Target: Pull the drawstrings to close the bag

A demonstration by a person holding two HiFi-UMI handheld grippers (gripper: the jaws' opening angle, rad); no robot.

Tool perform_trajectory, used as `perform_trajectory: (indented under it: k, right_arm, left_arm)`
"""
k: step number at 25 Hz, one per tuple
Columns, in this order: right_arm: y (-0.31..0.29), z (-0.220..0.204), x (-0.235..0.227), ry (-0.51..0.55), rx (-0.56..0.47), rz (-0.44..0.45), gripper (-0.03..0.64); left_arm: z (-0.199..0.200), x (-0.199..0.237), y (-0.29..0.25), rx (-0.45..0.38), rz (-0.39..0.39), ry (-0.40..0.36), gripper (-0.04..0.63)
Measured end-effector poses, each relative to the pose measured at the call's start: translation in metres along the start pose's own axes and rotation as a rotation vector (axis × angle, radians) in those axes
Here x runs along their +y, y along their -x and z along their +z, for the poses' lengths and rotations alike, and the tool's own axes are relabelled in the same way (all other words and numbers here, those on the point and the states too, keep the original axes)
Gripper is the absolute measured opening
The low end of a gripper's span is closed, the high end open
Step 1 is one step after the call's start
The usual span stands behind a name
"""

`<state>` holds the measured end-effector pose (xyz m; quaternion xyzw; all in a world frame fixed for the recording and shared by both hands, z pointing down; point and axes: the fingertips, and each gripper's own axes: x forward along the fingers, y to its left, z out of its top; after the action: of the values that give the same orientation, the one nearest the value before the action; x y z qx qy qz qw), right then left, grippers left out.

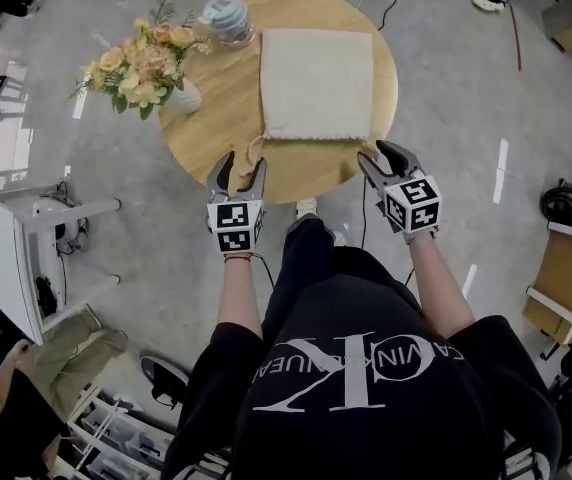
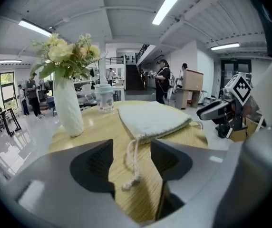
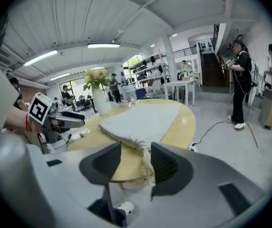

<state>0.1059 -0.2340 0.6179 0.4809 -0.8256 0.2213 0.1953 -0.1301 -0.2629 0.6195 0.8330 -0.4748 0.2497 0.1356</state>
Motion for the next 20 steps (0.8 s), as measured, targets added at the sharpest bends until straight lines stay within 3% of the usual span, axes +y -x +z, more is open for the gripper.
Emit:
perform_trajectory:
  k: [6, 13, 20]
  right_arm:
    - [-0.02, -0.013, -0.015, 0.048, 0.112, -0.025, 0.186]
    - [-0.029, -0.02, -0.011, 0.122, 0.169, 0.0, 0.139]
    - [-0.033, -0.027, -0.013, 0.111, 0.196, -0.027, 0.032]
  left_arm:
    - [-0.017, 0.001, -0.025, 0.114, -0.025, -0.041, 0.232]
    - [-0.037, -0.004, -0.044, 0.245, -0.049, -0.019, 0.232]
    - [-0.037, -0.005, -0.047, 0.256, -0.049, 0.074, 0.196]
